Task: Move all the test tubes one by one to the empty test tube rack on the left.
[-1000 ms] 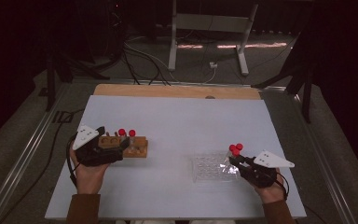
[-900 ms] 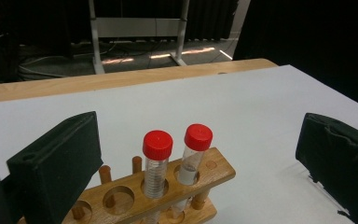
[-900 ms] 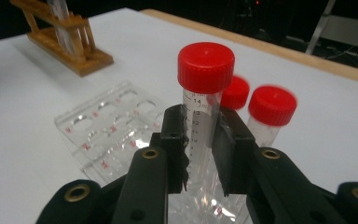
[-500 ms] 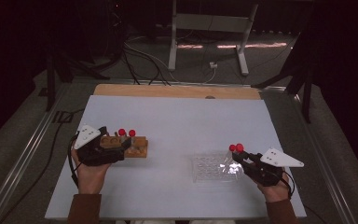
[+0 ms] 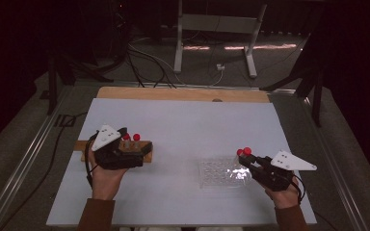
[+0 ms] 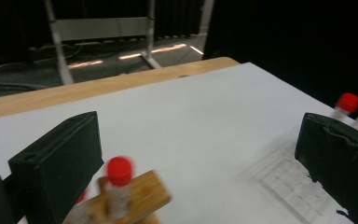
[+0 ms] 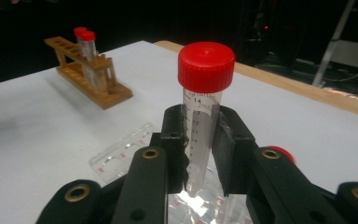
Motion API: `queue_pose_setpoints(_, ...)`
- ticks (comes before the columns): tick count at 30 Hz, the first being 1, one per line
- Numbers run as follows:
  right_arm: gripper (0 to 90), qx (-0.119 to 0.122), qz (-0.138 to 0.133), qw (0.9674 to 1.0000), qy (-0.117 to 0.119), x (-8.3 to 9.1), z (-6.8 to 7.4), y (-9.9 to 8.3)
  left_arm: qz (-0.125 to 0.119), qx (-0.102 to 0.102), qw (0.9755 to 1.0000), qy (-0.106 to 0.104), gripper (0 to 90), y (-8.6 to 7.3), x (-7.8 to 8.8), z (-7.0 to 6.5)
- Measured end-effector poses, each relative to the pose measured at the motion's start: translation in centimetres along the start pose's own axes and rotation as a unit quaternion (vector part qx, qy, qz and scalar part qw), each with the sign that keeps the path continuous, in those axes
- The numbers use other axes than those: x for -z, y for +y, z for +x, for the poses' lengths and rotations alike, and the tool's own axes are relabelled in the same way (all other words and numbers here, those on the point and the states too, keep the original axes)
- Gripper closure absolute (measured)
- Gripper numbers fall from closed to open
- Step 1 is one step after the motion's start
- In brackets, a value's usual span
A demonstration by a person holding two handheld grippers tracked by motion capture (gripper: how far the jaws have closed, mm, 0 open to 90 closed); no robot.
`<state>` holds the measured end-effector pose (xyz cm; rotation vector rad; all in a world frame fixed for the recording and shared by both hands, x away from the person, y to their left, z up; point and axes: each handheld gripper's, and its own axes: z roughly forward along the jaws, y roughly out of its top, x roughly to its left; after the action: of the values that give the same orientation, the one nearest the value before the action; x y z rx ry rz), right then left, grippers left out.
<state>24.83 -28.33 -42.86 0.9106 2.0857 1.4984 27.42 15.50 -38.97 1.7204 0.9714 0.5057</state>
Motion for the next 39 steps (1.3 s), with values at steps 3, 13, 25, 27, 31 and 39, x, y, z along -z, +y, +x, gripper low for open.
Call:
queue_pose_setpoints(3,74.6,0.003,0.004,1.0000,0.009,-0.4,0.5,0.4,0.007,-0.008,0.9998,-0.014,1.4,0.3,-0.8,-0.9)
queue_pose_setpoints(13,74.5,0.003,0.015,0.9995,0.028,-1.5,1.4,0.9,0.016,-0.017,0.9972,-0.071,2.9,1.1,-3.0,-3.4)
queue_pose_setpoints(25,74.5,0.001,0.024,0.9986,0.047,-2.5,2.2,1.0,0.031,-0.017,0.9870,-0.157,6.0,1.7,-5.2,-6.7)
queue_pose_setpoints(27,74.5,0.001,0.028,0.9984,0.049,-2.8,2.4,1.0,0.034,-0.022,0.9858,-0.163,7.3,1.9,-5.6,-7.5)
queue_pose_setpoints(31,74.5,0.002,0.031,0.9981,0.053,-3.0,2.7,1.0,0.038,-0.029,0.9838,-0.173,13.8,2.1,-6.7,-9.1)
queue_pose_setpoints(39,74.4,0.002,0.034,0.9978,0.057,-3.3,3.2,1.1,0.049,-0.056,0.9786,-0.192,27.8,1.9,-8.6,-11.7)
